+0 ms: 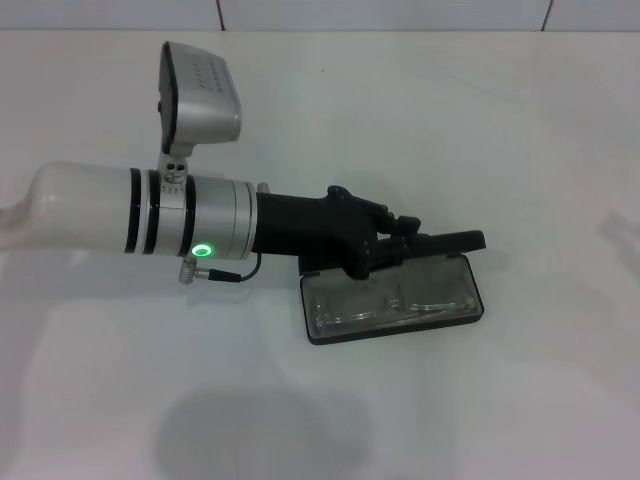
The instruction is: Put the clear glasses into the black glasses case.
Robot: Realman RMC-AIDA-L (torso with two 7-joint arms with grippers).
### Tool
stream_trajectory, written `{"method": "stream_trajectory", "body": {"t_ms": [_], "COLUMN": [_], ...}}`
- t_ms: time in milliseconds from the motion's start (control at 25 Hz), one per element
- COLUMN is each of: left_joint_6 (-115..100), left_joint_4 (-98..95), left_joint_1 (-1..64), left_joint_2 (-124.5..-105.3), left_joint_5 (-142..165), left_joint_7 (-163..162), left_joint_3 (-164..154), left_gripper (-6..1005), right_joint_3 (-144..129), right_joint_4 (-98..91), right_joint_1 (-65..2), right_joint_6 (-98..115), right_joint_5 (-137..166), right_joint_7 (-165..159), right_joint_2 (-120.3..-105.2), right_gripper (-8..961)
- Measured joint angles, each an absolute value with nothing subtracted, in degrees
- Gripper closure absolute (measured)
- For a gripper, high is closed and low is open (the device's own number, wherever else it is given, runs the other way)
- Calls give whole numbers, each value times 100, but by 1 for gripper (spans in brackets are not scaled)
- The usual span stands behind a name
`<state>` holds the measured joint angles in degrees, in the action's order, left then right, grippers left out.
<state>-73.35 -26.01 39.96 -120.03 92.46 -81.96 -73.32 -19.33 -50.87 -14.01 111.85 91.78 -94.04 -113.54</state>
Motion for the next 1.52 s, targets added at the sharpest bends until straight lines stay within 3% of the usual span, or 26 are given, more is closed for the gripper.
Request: {"method": "stream_trajectory", "body": {"t_ms": [1080, 1280, 1520], "left_joint_6": [-7610, -8521, -10304], "left_joint_4": [-2792, -3736, -4803], "left_joint_1": [3957, 3523, 2700], "left_joint_2": [-12023, -11982, -11836], "left_joint_5": [9192, 8862, 8657], "left_joint_7": [-8154, -8334, -8490], "left_joint_3": [-8362, -8328, -7029], "left_gripper": [773, 762, 750], "right_joint_3": [-1939, -2018, -2882], "right_joint_4": [-4742, -4702, -4637], "right_joint_1": [-1426, -1411, -1537], "right_joint_6": [11236, 11391, 11770], "right_joint_5": [9170, 9345, 9687], "right_joint_7": [-9314, -9043, -8509], "right_joint_2": [-11335, -11317, -11401], "right_gripper": [710, 702, 692]}}
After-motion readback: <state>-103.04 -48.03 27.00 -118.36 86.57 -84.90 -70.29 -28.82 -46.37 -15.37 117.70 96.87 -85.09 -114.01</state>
